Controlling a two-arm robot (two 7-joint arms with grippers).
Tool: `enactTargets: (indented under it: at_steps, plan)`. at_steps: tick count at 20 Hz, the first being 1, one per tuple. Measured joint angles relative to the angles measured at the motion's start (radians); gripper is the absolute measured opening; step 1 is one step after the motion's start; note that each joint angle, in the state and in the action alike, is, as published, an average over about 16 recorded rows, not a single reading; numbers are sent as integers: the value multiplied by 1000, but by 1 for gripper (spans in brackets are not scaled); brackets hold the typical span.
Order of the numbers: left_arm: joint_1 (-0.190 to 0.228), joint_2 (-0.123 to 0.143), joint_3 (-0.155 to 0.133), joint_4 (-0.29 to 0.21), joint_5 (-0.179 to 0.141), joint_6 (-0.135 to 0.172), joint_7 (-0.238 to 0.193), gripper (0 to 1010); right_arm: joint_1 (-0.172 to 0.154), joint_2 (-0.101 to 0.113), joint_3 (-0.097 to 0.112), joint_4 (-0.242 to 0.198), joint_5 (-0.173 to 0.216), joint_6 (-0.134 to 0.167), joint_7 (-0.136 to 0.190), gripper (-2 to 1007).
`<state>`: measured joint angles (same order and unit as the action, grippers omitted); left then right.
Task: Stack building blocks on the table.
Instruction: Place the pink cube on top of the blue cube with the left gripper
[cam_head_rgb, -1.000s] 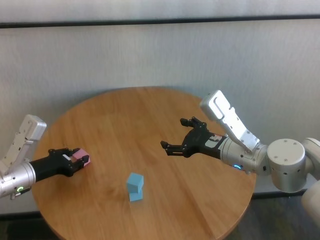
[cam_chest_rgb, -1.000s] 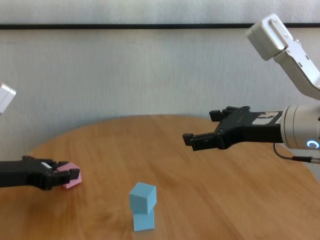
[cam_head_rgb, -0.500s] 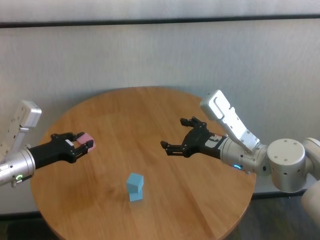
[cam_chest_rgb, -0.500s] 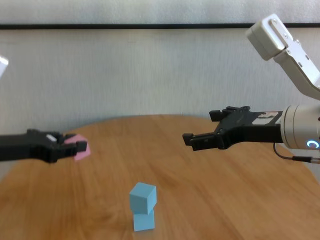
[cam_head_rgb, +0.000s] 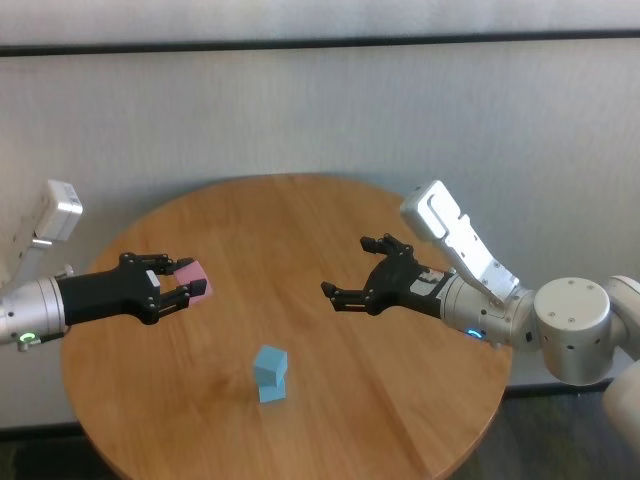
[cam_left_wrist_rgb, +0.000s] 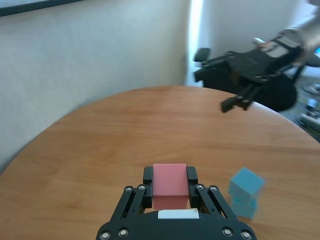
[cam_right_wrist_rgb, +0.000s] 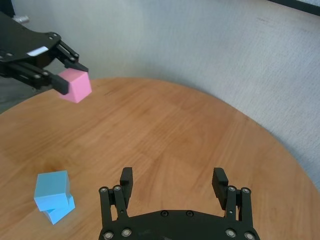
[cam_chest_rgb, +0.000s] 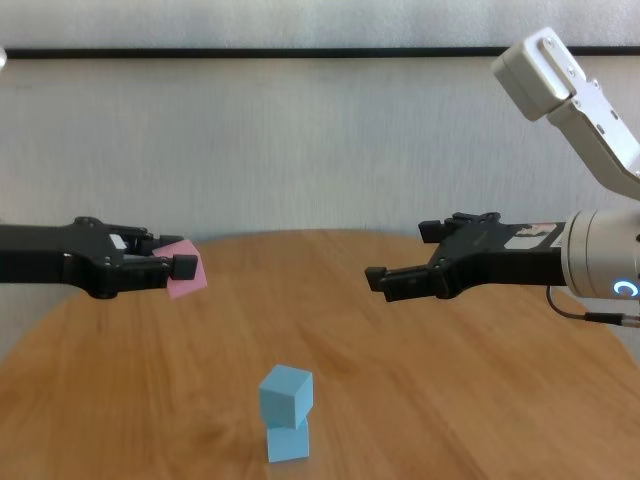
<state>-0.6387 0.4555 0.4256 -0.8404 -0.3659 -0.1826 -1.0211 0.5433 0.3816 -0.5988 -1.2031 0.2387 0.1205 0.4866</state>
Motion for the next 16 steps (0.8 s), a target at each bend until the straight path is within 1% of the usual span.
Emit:
enactTargets:
  at_steps: [3,6,11,16]
  plan:
    - [-13,10,23,-16,0,7,-41,394,0,0,0,0,0,0,0,1001]
    - [-28,14,45,-23,-1,16,-78,394,0,0,0,0,0,0,0,1001]
    - [-47,9,75,-27,-13,36,-130,394,0,0,0,0,0,0,0,1001]
    - [-47,2,94,-43,-38,58,-168,394,0,0,0,0,0,0,0,1001]
